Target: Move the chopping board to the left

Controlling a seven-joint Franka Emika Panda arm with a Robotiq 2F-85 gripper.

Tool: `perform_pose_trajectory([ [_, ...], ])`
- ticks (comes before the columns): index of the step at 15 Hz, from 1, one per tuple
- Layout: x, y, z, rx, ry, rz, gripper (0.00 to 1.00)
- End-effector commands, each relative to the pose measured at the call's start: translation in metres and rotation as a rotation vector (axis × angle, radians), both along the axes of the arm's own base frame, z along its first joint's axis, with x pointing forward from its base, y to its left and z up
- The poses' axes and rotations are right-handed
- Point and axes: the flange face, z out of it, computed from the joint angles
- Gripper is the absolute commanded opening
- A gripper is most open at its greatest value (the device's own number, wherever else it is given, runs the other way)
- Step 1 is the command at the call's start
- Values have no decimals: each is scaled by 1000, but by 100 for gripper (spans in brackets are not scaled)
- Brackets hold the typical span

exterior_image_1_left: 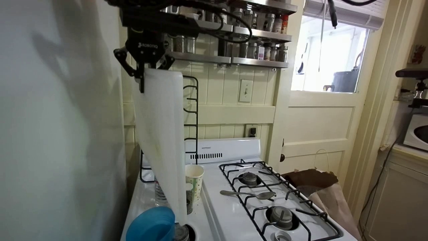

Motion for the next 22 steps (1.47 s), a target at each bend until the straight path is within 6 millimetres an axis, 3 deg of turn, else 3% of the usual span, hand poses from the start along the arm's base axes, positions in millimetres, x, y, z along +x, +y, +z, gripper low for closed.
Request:
perform_pose_trajectory([
  [1, -13, 22, 16, -4, -39, 30, 4],
  [7, -6, 54, -18, 39, -77, 16, 4],
  [15, 35, 43, -70, 107, -117, -97, 4],
  [22, 43, 44, -83, 181, -111, -69, 4],
])
